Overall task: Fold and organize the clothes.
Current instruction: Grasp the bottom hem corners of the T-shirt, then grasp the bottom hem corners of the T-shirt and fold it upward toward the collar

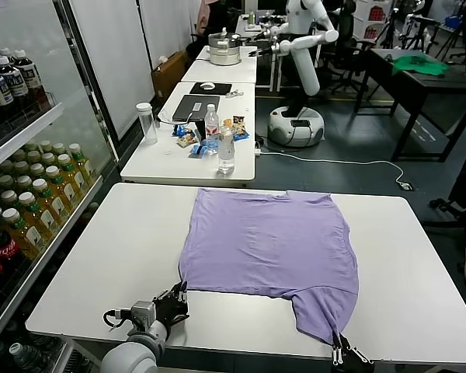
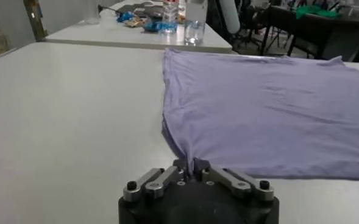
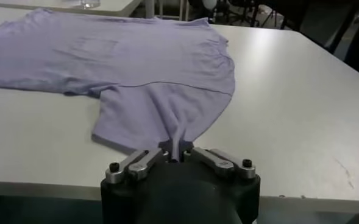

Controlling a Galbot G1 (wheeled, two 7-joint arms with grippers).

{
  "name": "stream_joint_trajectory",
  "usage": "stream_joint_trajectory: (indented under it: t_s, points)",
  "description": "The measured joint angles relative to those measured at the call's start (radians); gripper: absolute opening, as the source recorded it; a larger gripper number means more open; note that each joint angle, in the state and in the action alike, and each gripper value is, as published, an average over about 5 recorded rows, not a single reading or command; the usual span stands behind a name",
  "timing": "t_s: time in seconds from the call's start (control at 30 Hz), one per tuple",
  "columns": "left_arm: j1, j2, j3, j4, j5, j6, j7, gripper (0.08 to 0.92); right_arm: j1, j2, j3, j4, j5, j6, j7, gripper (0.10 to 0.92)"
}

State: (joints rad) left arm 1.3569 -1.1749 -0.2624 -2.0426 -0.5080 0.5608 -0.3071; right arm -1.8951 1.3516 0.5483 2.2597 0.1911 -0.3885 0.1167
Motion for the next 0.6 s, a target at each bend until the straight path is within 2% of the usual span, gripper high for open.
stream_joint_trajectory:
  t_s: [0.37, 0.6]
  points:
    - [-0.009, 0.036, -0.027, -0.079, -0.072, -0.071, 0.015, 0.104, 0.033, -0.047, 0.054, 0.115, 0.048, 0.01, -0.011, 0.117]
    - [-0.052, 0.057, -0.013, -0.074, -0.129, -0.098, 0.025, 0.104, 0.122, -0.105, 0.099, 0.125, 0.11, 0.003, -0.003, 0.117]
